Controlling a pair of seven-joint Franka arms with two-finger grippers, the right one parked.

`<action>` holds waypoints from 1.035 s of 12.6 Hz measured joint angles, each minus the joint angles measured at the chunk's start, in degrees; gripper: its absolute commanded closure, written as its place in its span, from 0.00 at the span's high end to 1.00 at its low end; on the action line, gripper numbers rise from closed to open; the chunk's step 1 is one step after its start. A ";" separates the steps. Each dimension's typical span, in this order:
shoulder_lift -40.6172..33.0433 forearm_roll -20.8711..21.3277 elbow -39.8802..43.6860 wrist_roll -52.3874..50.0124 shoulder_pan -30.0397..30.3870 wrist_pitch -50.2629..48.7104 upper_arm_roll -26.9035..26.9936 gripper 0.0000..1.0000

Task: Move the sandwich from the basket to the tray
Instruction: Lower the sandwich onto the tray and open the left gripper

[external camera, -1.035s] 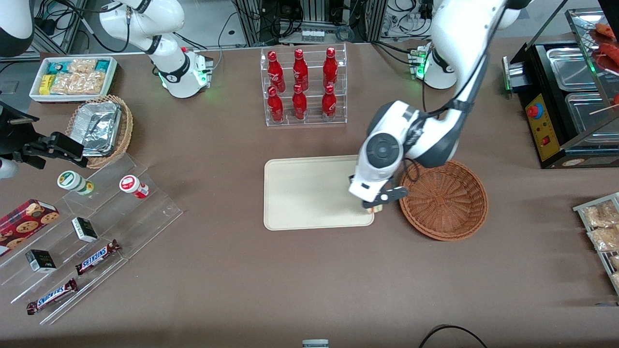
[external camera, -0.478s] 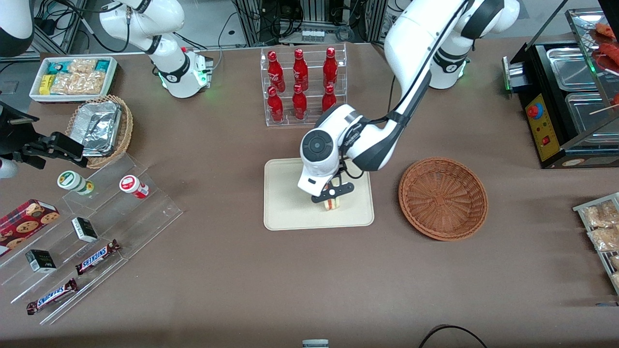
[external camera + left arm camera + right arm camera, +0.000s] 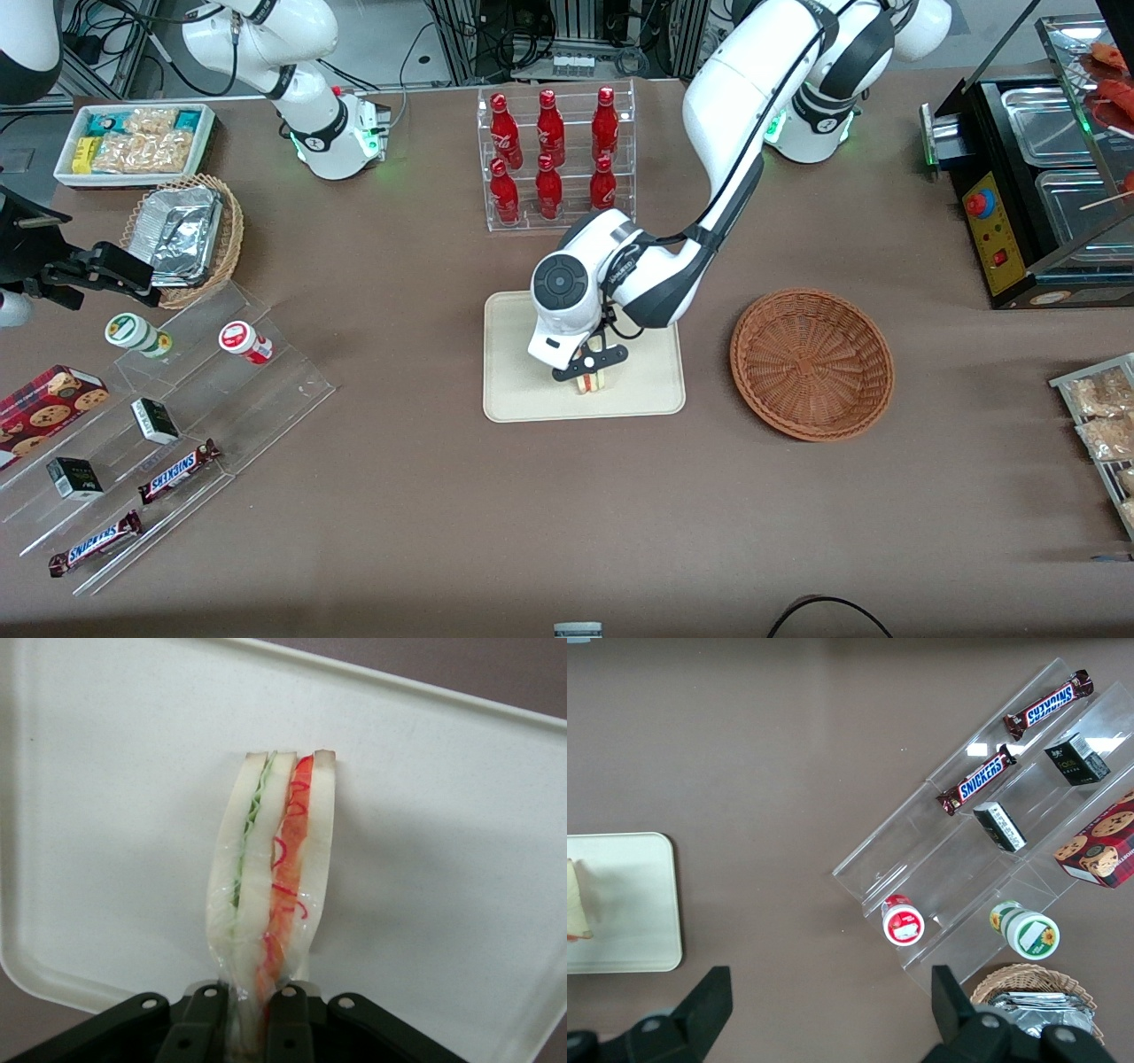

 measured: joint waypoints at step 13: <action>-8.32 0.21 3.38 1.05 0.12 -8.69 0.53 1.00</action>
